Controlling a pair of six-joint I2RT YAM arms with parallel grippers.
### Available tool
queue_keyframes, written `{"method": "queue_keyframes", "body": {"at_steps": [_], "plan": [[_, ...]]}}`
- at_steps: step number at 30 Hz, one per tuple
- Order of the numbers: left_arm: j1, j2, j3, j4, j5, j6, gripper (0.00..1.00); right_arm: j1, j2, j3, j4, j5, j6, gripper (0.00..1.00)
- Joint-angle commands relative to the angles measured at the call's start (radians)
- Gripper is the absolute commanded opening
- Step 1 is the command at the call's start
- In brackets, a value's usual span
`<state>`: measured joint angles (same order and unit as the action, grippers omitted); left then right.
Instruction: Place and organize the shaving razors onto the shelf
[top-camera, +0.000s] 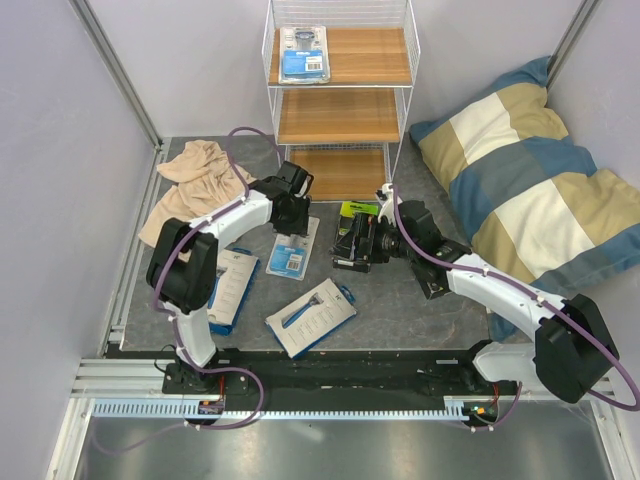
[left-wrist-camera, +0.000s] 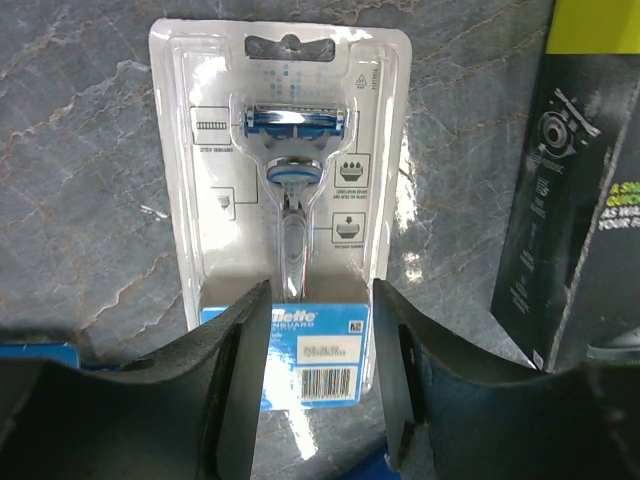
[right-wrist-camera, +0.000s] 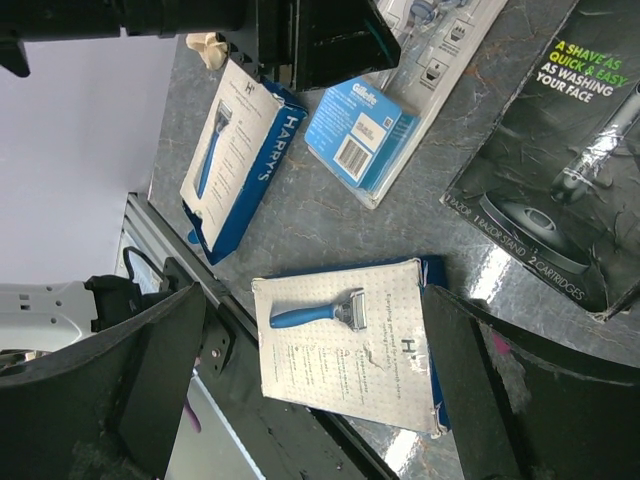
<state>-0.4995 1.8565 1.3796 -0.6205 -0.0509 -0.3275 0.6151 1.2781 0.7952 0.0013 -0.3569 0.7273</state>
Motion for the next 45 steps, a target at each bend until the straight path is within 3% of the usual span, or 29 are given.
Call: {"method": "queue_keyframes", "body": {"at_steps": [1, 13, 26, 37, 45], "plan": [[0.007, 0.047, 0.007, 0.059, -0.036, 0.027, 0.50, 0.002, -0.016, -0.011, 0.029, 0.013, -0.011, 0.98], [0.019, 0.136, 0.018, 0.093, -0.069, 0.028, 0.47, 0.002, -0.023, -0.030, 0.029, 0.012, -0.009, 0.98], [0.029, 0.168, 0.010, 0.094, -0.058, 0.021, 0.02, 0.003, -0.025, -0.028, 0.026, 0.012, -0.008, 0.98], [0.029, -0.035, 0.012, 0.068, -0.040, -0.024, 0.02, 0.003, -0.028, -0.005, 0.029, 0.012, -0.019, 0.98], [0.027, -0.186, -0.016, 0.057, 0.077, -0.099, 0.02, 0.012, -0.010, 0.009, 0.057, 0.006, -0.009, 0.98]]}}
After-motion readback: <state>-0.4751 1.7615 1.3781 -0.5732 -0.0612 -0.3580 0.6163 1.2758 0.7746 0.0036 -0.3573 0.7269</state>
